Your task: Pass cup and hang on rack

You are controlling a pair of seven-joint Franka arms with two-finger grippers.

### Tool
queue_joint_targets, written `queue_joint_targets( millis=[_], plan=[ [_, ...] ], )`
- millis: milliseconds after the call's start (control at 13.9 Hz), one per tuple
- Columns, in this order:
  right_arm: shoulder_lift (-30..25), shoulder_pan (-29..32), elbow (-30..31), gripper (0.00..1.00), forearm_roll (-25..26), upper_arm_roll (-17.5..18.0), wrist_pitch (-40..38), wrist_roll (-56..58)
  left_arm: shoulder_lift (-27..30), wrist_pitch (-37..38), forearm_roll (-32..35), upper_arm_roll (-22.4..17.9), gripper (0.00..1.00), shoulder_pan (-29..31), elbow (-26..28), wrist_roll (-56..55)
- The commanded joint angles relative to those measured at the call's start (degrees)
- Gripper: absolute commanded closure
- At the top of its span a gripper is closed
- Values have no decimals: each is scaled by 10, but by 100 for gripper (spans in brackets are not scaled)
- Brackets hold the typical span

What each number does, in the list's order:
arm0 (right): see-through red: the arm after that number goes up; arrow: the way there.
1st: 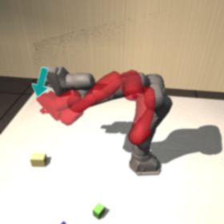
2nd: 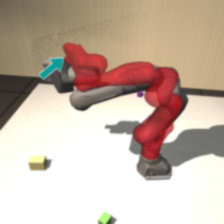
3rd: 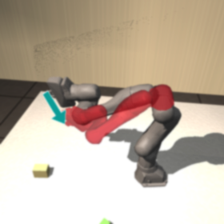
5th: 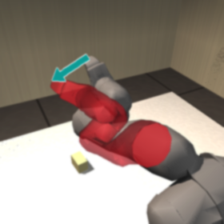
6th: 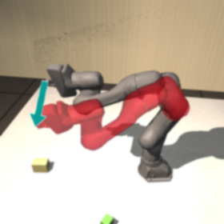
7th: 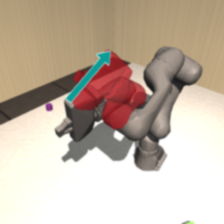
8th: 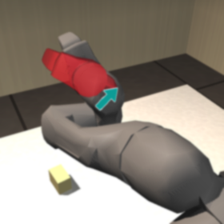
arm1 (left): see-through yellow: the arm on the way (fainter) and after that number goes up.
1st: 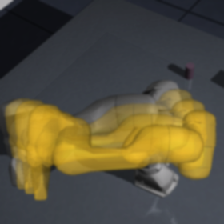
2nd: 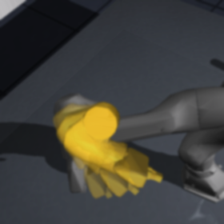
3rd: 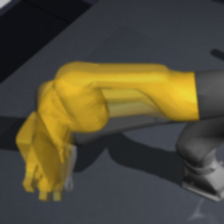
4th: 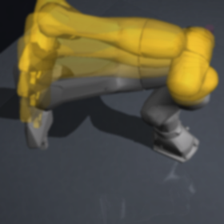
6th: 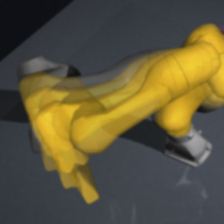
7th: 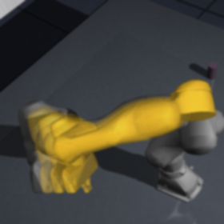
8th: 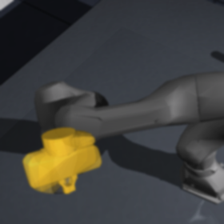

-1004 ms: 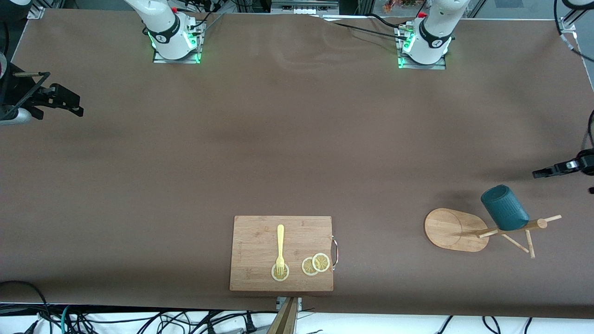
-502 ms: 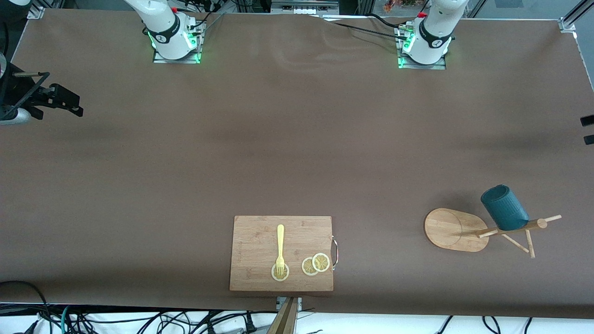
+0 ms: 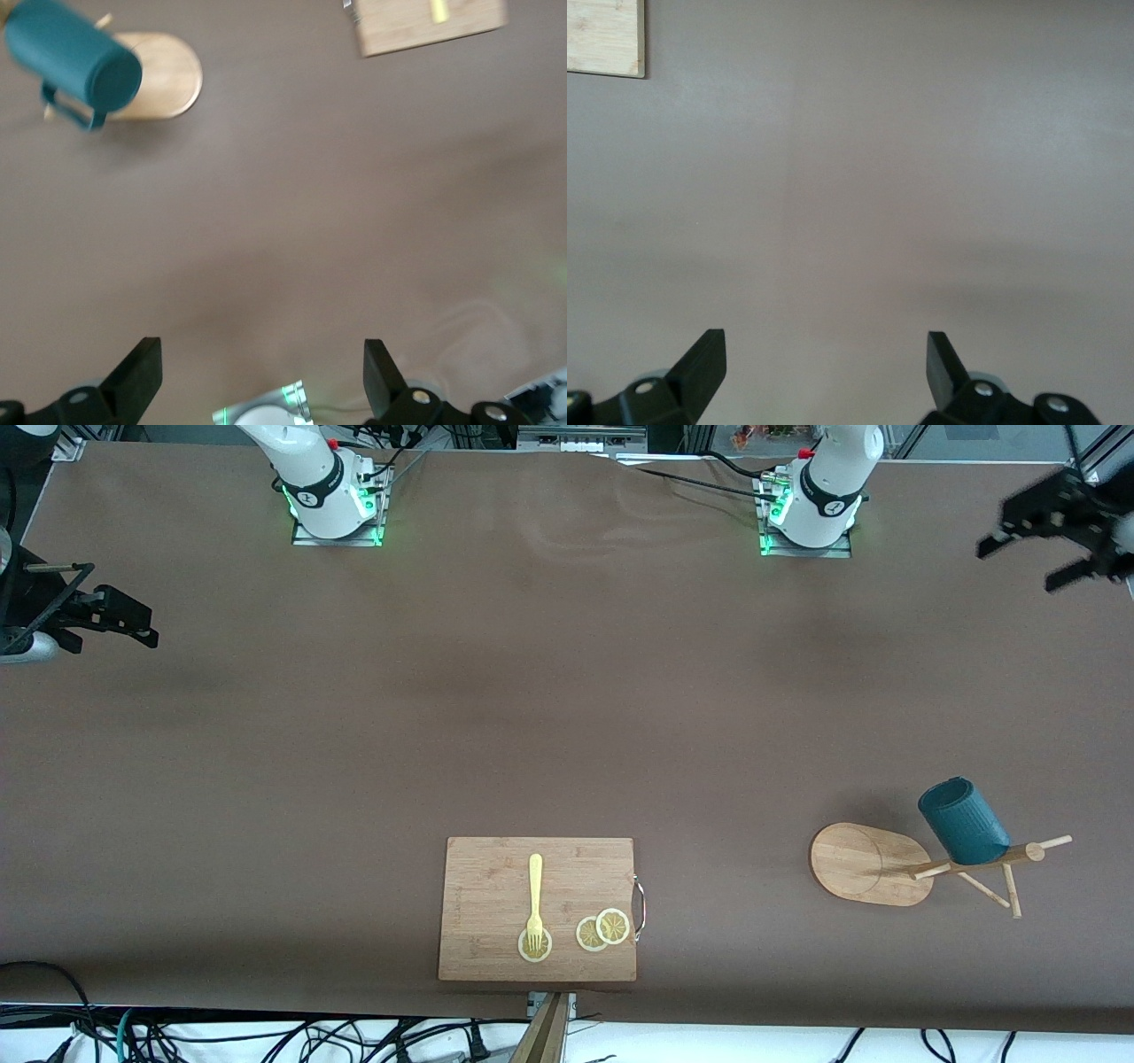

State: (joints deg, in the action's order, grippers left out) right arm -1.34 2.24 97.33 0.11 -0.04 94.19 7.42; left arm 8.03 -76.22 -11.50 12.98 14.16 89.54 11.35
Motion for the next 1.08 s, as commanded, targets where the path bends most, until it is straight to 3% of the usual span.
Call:
queue_joint_targets(
  millis=[0,430,1004],
  plan=[
    [-1,2,-5,0,-7,-1,-5,-3,41,-21,73,-16,0,-75,66,-86],
    [-1,3,-4,0,-10,-2,-5,-3,37,-101,113,-30,0,-76,92,-126],
    [3,5,-5,0,-10,-3,-4,-3,35,-99,83,-30,0,-51,90,-166]
  ],
)
